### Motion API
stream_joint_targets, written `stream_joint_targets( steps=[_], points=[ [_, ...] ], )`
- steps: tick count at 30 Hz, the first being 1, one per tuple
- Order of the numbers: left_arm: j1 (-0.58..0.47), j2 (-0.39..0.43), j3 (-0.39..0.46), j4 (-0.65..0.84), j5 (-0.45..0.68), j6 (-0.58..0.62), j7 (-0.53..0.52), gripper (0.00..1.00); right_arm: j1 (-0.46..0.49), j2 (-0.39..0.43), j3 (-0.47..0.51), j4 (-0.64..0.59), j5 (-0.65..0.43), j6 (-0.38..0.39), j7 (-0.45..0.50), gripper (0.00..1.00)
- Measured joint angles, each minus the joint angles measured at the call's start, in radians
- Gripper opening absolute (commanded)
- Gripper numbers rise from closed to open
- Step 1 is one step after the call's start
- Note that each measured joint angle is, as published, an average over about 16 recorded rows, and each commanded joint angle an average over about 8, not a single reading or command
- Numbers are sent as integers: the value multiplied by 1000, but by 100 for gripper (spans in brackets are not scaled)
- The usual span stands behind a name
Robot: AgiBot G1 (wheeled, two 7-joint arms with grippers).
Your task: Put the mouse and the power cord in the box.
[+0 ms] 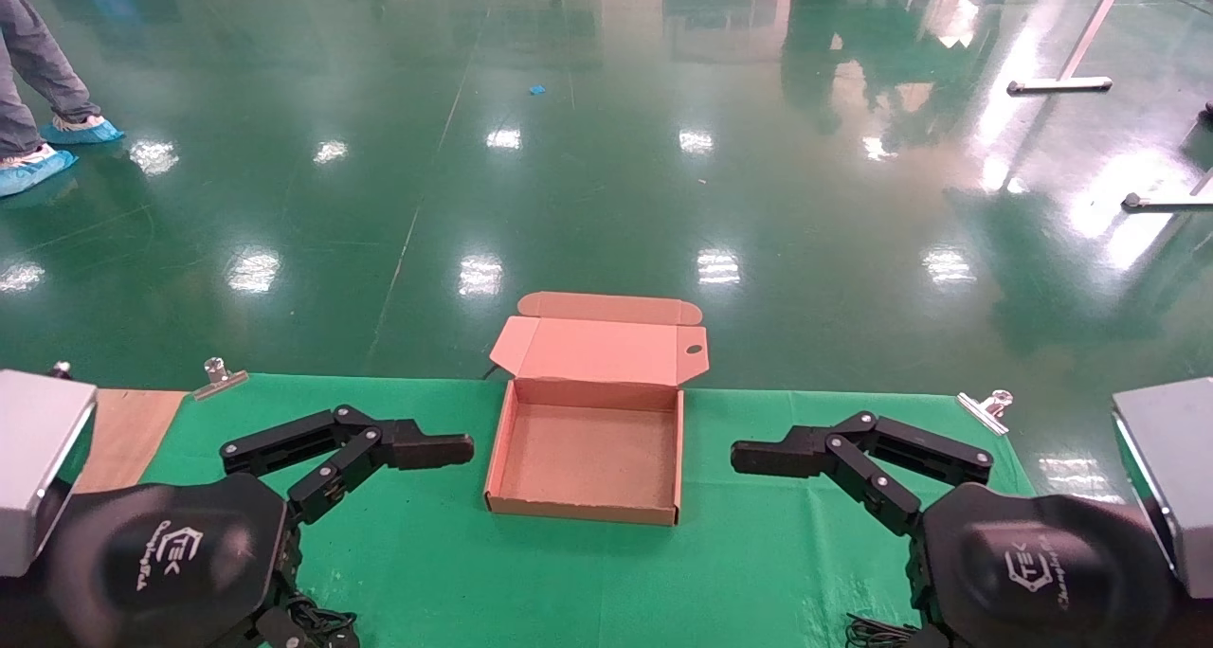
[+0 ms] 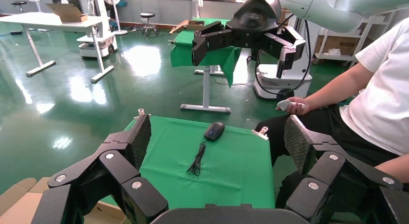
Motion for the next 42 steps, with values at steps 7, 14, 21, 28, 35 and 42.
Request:
stream_joint_targets(
  steps=[7, 14, 21, 28, 35, 42],
  points=[
    [0, 0, 0, 0, 0, 0, 0, 100, 0, 0, 0, 0, 0, 0, 0, 100],
    [0, 0, 0, 0, 0, 0, 0, 100, 0, 0, 0, 0, 0, 0, 0, 100],
    [0, 0, 0, 0, 0, 0, 0, 100, 0, 0, 0, 0, 0, 0, 0, 100],
    [0, 0, 0, 0, 0, 0, 0, 100, 0, 0, 0, 0, 0, 0, 0, 100],
    [0, 0, 0, 0, 0, 0, 0, 100, 1, -1, -1, -1, -1, 1, 0, 100],
    [0, -1, 2, 1, 2, 6, 2, 100, 5, 0, -7, 1, -13, -2, 0, 100]
  ],
)
